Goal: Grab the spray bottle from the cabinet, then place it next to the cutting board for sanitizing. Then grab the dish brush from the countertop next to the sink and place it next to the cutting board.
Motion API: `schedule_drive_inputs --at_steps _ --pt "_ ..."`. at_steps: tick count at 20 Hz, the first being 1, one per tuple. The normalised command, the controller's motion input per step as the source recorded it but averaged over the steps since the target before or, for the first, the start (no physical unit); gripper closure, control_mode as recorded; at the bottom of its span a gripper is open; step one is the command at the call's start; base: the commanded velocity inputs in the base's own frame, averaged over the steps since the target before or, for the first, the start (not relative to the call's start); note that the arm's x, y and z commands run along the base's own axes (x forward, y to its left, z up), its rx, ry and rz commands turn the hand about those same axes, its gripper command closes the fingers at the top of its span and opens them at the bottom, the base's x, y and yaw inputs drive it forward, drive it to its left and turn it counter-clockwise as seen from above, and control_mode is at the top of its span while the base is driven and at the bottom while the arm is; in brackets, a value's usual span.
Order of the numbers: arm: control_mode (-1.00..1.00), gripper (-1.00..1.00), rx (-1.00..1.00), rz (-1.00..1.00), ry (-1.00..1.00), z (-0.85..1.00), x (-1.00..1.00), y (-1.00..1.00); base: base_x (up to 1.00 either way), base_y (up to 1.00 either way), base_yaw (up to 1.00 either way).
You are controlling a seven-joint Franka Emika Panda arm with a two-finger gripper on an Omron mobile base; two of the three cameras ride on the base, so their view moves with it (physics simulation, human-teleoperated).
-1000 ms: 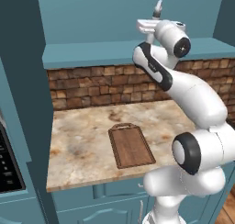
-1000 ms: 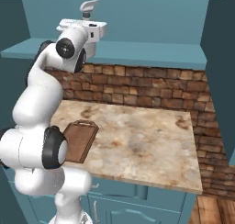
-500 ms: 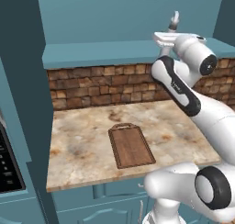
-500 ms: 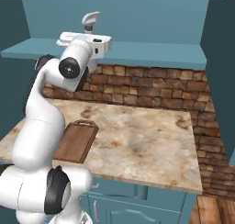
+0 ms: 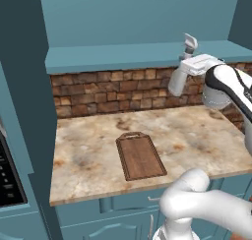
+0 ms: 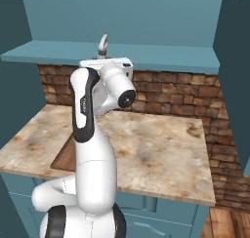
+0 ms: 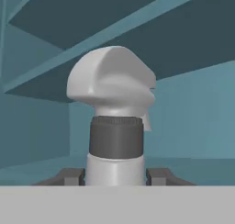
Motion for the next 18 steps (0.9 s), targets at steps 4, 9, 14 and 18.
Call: schedule_drive_inputs --at_steps 4,9,14,18 --pt "-1.00 1.00 -0.12 0.31 -0.04 -0.59 0.03 -0.09 0.00 0.00 0.00" --pt "-1.00 1.00 -0.07 0.28 0.01 -0.38 0.00 -0.26 0.00 0.00 0.00" --pt "-1.00 1.00 -0.15 0.27 0.00 -0.31 0.04 -0.21 0.00 0.00 0.00" --pt "-1.00 1.00 -0.12 0.18 -0.12 -0.45 0.01 -0.34 0.00 0.00 0.00"
